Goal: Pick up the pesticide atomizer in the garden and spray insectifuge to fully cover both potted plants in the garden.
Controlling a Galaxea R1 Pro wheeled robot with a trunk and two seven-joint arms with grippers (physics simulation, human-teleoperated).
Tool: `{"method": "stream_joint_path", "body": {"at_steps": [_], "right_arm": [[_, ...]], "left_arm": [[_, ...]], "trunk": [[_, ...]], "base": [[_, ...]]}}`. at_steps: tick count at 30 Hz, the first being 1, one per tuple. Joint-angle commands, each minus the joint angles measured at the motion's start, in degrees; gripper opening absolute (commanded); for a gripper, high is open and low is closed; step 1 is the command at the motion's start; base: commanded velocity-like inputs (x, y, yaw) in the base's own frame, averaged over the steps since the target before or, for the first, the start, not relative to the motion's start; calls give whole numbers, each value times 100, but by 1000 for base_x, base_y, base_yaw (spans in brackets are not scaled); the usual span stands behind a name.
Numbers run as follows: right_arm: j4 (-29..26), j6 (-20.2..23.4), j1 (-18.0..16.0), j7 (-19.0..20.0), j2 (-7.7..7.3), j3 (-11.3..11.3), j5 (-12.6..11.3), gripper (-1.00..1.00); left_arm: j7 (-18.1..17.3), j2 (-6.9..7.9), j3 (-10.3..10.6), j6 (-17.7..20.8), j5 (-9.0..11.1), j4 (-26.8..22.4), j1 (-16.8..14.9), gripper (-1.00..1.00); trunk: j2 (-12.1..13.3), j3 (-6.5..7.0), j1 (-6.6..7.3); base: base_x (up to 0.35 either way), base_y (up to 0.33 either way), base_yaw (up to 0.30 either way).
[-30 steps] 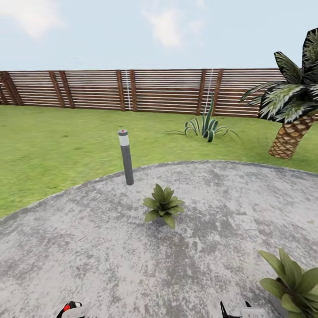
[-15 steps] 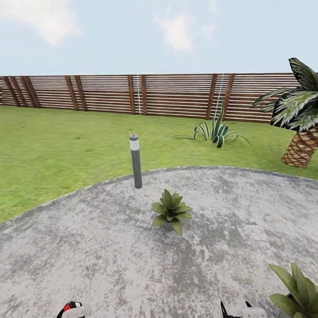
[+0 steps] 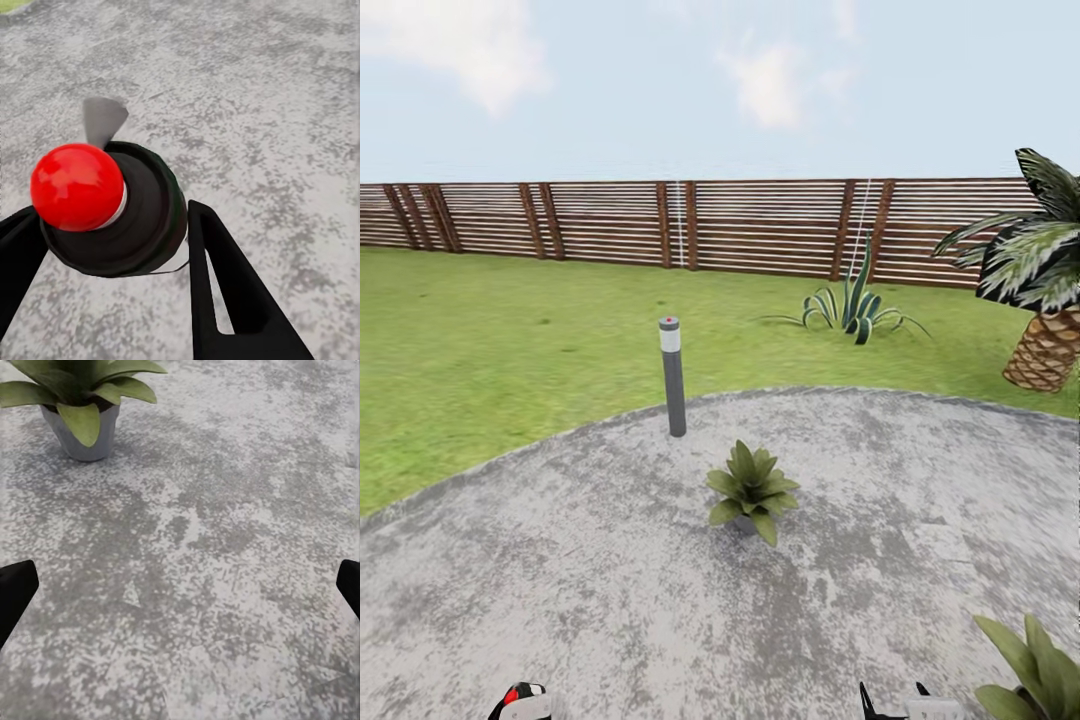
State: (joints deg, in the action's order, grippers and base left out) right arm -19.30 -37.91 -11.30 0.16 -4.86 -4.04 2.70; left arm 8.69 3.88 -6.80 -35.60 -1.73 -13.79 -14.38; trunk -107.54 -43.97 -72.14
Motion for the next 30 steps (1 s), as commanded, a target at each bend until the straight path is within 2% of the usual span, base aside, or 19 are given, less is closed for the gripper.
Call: {"method": "stream_joint_path", "body": {"at_steps": [1, 12, 25, 30], "right_arm": [[5, -17, -4, 2, 3, -27, 29, 100], [-3, -23, -4, 0, 2, -27, 30, 100], [8, -15, -4, 2, 28, -18, 37, 100], [7, -16, -4, 2, 29, -18, 37, 100]], "left_arm": [[18, -1, -12, -17, -18, 5, -3, -100], [24, 7, -3, -27, -12, -1, 1, -100], [24, 8, -5, -26, -11, 6, 2, -100], [24, 8, -4, -26, -19, 8, 4, -100]], "trunk": [[-1, 5, 1], [-1, 40, 1], [-1, 40, 1], [-1, 40, 1]], "base": [[0, 0, -86], [17, 0, -53], [311, 57, 1], [336, 1, 119]]}}
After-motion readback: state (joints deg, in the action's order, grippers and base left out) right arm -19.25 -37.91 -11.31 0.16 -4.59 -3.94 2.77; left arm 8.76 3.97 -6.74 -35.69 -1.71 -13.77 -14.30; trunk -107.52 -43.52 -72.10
